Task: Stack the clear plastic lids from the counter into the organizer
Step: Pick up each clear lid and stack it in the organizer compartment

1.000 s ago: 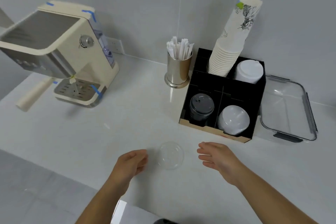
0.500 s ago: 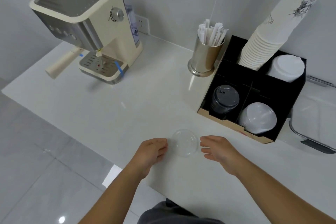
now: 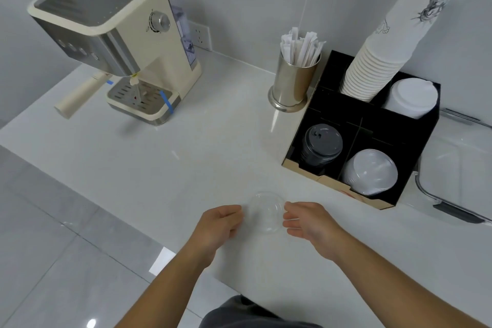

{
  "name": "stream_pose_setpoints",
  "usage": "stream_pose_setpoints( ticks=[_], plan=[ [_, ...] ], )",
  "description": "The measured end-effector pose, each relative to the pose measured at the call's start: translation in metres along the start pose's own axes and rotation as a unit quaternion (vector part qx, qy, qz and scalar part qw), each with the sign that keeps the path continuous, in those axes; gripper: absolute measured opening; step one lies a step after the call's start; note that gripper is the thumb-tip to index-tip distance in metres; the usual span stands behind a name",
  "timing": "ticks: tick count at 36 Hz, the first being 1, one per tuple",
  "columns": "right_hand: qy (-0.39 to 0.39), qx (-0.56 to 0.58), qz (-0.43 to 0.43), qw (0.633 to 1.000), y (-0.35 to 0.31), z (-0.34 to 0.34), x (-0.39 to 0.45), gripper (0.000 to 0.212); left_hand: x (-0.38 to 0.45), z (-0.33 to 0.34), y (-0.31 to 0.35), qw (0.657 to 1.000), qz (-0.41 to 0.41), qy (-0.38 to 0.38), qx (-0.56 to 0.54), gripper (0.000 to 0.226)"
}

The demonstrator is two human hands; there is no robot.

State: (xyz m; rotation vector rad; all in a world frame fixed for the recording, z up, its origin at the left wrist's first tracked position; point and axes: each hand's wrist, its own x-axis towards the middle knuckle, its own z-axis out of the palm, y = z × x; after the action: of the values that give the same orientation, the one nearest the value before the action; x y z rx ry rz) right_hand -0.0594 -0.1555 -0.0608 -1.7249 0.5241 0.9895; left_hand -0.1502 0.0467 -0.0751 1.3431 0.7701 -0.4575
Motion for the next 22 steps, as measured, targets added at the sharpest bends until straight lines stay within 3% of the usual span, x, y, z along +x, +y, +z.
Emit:
stream_pose_setpoints(
  ticks=[3, 7, 11, 22],
  plan=[
    [-0.004, 0.018, 0.001, 1.0, -0.002, -0.002, -0.002, 0.015, 0.0, 0.003, 0.0, 0.999, 0.013, 0.034, 0.004, 0.008],
    [-0.004, 0.029, -0.001, 1.0, -0.004, -0.004, -0.004, 0.012, 0.001, 0.009, 0.007, 0.999, 0.032, 0.023, 0.033, 0.024],
    [-0.003, 0.046, -0.005, 0.999, -0.005, -0.011, -0.007, 0.014, 0.007, 0.014, 0.012, 0.997, 0.041, 0.051, 0.034, 0.009],
    [0.034, 0.068, -0.063, 0.995, -0.01, -0.029, -0.023, 0.01, 0.009, 0.038, 0.036, 0.988, 0.102, 0.103, 0.046, 0.021]
  ],
)
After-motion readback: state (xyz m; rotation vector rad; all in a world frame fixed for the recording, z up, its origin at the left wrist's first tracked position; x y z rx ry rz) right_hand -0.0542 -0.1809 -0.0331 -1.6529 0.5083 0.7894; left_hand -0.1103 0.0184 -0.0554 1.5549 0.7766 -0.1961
